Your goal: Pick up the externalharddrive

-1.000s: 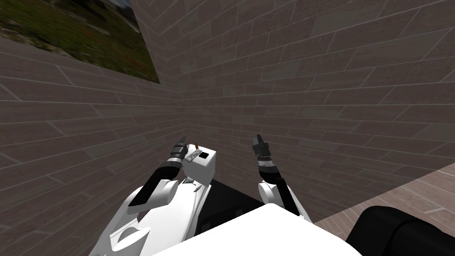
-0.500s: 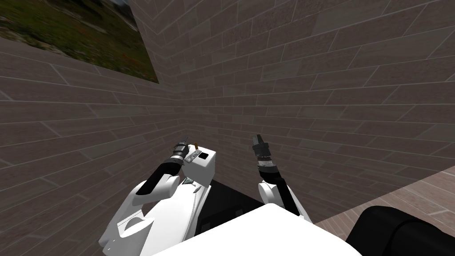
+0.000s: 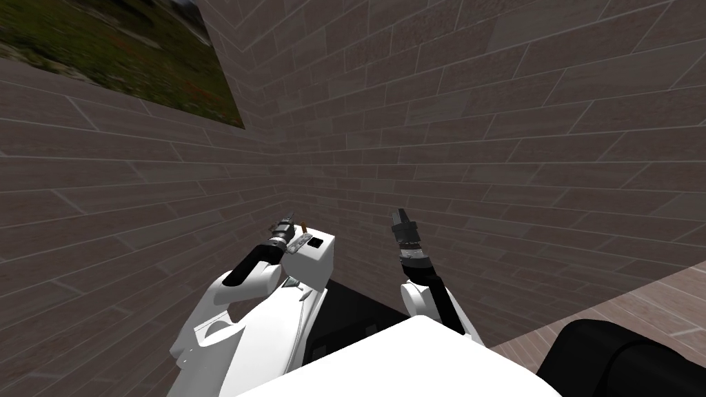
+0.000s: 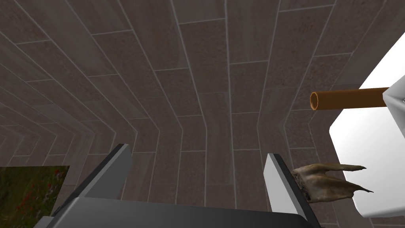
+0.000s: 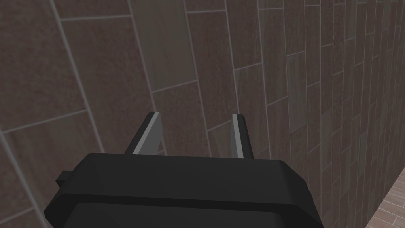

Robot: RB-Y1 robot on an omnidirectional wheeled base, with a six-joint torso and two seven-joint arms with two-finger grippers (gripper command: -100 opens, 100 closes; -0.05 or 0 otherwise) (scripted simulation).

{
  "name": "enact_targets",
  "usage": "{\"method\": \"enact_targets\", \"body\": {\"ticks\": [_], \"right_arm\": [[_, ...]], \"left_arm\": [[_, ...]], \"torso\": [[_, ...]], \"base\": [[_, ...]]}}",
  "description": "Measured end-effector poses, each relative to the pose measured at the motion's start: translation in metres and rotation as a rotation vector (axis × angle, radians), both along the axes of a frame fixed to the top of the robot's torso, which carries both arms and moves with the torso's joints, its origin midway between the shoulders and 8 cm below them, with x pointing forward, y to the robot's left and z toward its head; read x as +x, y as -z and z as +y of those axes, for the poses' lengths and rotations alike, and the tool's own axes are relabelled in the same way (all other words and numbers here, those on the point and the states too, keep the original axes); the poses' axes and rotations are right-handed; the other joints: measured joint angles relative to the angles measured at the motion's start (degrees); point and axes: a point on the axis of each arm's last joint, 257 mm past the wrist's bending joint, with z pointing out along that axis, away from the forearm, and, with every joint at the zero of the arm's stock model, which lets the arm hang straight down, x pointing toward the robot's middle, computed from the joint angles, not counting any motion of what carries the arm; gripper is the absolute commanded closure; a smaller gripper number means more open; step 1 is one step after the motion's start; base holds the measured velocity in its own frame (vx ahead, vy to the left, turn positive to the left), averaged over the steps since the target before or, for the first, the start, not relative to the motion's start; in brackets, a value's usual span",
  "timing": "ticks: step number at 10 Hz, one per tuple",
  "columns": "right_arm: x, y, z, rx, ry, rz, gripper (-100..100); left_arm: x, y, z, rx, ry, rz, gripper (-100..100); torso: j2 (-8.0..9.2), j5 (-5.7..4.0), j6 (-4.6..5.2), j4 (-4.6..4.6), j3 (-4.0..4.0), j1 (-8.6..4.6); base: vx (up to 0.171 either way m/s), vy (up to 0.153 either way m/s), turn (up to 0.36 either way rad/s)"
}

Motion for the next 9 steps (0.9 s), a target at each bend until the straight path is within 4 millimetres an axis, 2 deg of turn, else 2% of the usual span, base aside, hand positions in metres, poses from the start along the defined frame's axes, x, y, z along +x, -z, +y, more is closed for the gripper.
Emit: {"method": "enact_targets", "body": {"ticks": [9], "right_arm": [[0.0, 0.0, 0.0, 0.0, 0.0, 0.0, 0]], "left_arm": [[0.025, 0.036, 0.005, -0.008, -0.034, 0.2, -100]], "torso": [[0.0, 0.01, -0.01, 0.0, 0.0, 0.02]], "base": [[0.018, 0.003, -0.009]]}}
